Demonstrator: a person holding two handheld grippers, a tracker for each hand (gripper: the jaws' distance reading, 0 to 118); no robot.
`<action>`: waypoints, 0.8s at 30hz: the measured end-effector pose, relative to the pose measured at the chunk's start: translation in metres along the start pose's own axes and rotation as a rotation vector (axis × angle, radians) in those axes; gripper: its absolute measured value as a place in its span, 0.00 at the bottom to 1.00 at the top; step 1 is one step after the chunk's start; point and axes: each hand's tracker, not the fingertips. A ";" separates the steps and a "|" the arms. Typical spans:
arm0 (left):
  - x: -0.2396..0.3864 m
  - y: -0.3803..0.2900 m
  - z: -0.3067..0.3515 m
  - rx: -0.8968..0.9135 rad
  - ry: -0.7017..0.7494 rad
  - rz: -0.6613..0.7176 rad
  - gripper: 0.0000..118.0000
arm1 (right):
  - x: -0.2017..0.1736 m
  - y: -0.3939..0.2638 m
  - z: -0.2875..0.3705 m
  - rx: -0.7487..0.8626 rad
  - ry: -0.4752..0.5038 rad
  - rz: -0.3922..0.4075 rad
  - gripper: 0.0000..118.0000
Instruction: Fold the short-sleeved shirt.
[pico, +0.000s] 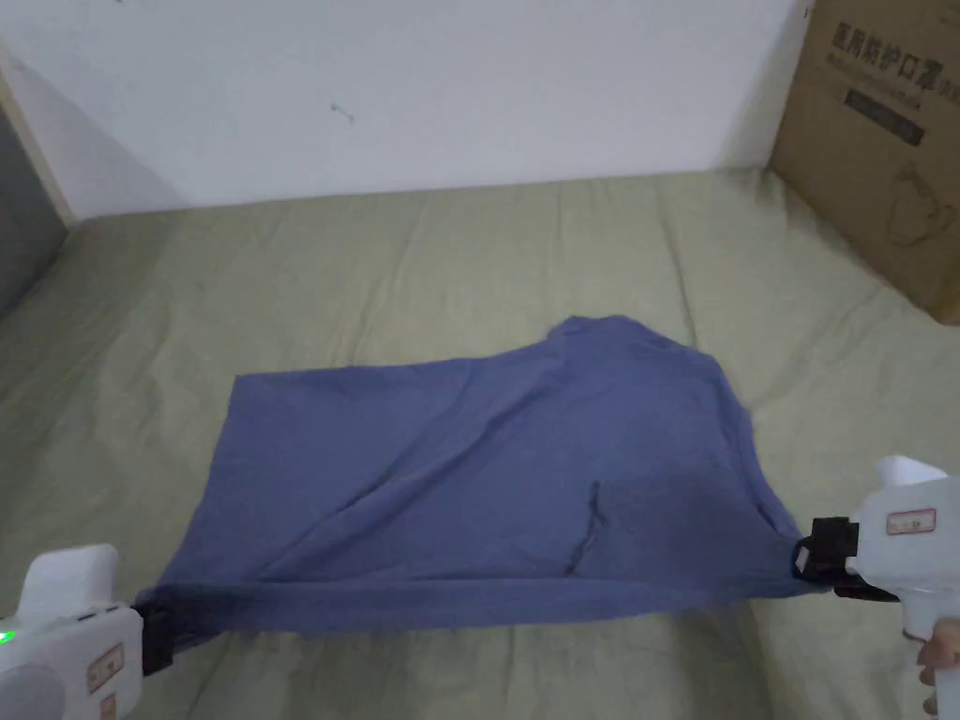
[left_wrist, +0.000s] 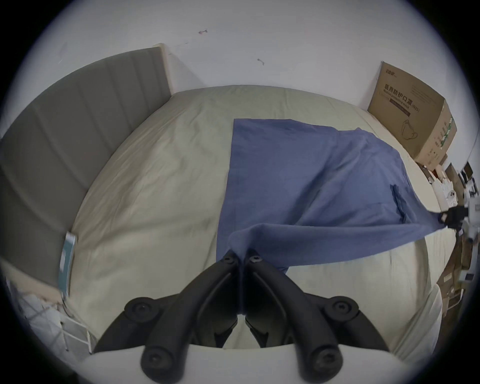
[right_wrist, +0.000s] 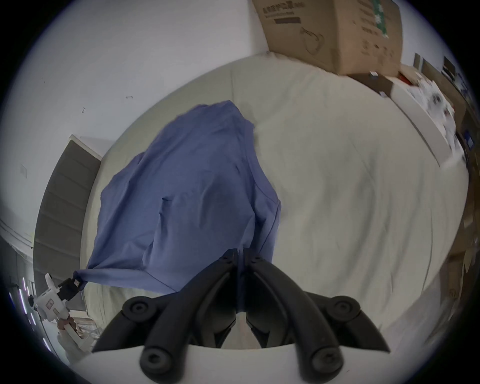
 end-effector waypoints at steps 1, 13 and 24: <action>-0.002 -0.013 0.007 0.002 0.000 0.011 0.01 | 0.005 -0.014 0.007 0.005 0.001 0.003 0.04; -0.009 -0.088 0.048 -0.008 0.018 -0.004 0.01 | 0.033 -0.093 0.029 -0.015 -0.044 0.041 0.04; -0.015 -0.110 0.098 0.019 -0.040 0.156 0.73 | 0.005 -0.121 0.074 0.116 -0.044 0.239 0.74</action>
